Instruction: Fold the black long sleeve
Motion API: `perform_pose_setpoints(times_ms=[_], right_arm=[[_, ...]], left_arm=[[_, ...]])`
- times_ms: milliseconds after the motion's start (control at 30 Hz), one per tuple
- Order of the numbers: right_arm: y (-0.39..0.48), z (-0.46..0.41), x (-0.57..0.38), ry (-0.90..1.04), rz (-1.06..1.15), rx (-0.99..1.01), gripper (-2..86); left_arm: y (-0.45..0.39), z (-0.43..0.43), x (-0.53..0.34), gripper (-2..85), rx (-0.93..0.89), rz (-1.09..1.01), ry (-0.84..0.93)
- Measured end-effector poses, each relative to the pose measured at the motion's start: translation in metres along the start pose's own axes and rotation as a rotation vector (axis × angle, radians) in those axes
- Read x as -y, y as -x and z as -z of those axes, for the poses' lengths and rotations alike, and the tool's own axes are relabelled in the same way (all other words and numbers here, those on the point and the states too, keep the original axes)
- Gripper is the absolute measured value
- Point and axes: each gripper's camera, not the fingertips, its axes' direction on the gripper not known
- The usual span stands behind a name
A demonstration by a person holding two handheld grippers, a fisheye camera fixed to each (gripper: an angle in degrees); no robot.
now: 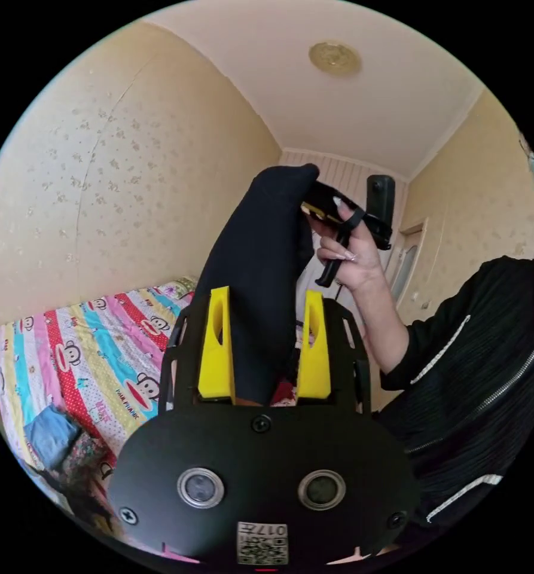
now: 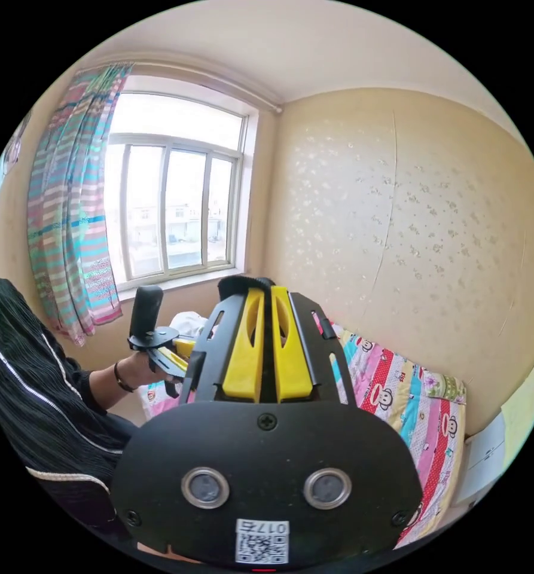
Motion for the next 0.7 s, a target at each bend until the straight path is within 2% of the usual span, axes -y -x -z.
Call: perform_pose_setpoints(times_ms=[100, 200, 300, 333, 433, 600, 700], right_arm=[[-0.014, -0.002, -0.010, -0.032, -0.045, 0.074, 2.4], [-0.026, -0.007, -0.026, -0.043, -0.068, 0.074, 2.6], [-0.042, -0.010, -0.047, -0.037, -0.098, 0.069, 3.0], [-0.052, -0.013, -0.057, -0.036, -0.108, 0.126, 3.2], [-0.076, -0.031, -0.088, -0.024, -0.169, 0.304, 4.0], [-0.099, -0.047, -0.178, -0.077, -0.335, 0.403, 6.3], [-0.110, -0.051, -0.248, -0.142, -0.466, 0.454, 8.8]], left_arm=[[0.001, 0.002, 0.009, 4.5, 0.022, -0.034, 0.010], [0.011, 0.013, 0.021, 2.5, -0.022, -0.007, 0.002], [0.029, 0.045, 0.020, 1.3, -0.142, 0.043, -0.196], [0.043, 0.055, 0.019, 1.0, -0.236, 0.101, -0.284], [0.063, 0.068, 0.021, 0.3, -0.365, 0.182, -0.396], [0.046, 0.078, 0.040, 0.0, -0.198, 0.136, -0.383], [0.054, 0.080, 0.043, 0.0, -0.245, 0.181, -0.416]])
